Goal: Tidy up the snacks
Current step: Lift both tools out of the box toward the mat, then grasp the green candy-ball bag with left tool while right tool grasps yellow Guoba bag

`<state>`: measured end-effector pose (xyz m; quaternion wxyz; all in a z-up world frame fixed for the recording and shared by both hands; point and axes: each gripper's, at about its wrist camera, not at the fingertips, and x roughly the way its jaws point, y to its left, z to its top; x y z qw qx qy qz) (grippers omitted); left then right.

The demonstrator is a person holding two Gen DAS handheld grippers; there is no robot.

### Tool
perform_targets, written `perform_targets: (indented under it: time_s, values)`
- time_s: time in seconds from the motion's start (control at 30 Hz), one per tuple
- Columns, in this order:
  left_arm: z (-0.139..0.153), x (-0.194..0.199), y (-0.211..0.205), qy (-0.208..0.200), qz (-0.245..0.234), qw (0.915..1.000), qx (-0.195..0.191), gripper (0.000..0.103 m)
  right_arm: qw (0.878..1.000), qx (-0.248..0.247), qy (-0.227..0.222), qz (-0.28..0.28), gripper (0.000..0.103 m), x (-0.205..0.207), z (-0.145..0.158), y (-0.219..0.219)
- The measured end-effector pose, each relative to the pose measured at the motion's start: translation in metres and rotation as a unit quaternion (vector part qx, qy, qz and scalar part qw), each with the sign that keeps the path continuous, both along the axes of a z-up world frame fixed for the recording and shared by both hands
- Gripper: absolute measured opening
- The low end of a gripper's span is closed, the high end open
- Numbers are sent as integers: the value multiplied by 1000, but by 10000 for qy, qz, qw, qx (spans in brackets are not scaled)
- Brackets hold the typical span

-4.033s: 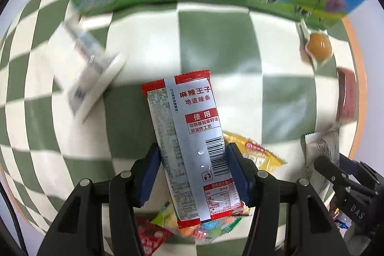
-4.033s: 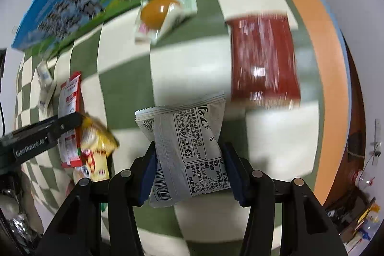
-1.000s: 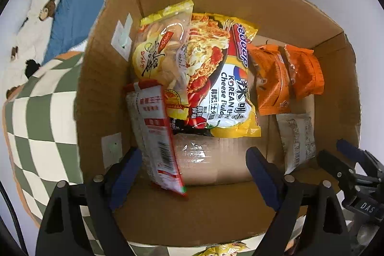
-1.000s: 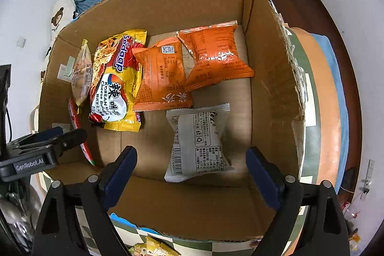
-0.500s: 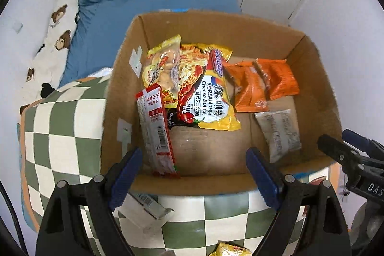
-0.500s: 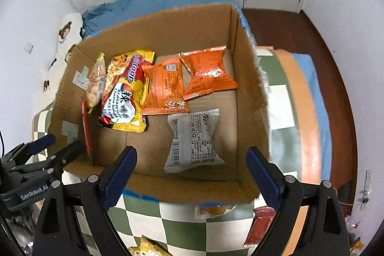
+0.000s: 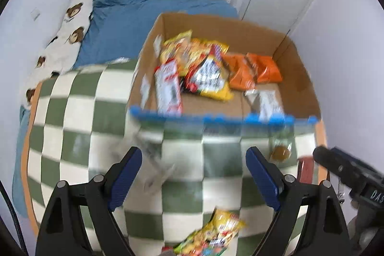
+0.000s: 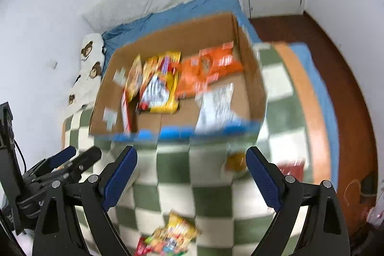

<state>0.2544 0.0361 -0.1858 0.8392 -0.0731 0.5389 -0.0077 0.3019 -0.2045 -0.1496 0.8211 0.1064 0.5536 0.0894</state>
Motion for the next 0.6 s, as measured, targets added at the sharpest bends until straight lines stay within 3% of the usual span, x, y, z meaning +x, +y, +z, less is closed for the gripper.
perform_targets:
  time_s: [0.1, 0.27, 0.43, 0.6]
  values:
    - [-20, -35, 14, 202, 261, 9994, 128, 89, 9988, 278, 405, 8, 94, -33, -30, 6]
    - [-67, -90, 38, 715, 762, 9940, 337, 88, 9865, 719, 1470, 21, 94, -85, -108, 27]
    - [-108, -136, 66, 1379, 1408, 9803, -165, 88, 9748, 754, 2092, -170, 94, -110, -170, 46]
    - [-125, -168, 65, 1740, 1567, 9703, -609, 88, 9761, 248, 2158, -105, 83, -113, -199, 69]
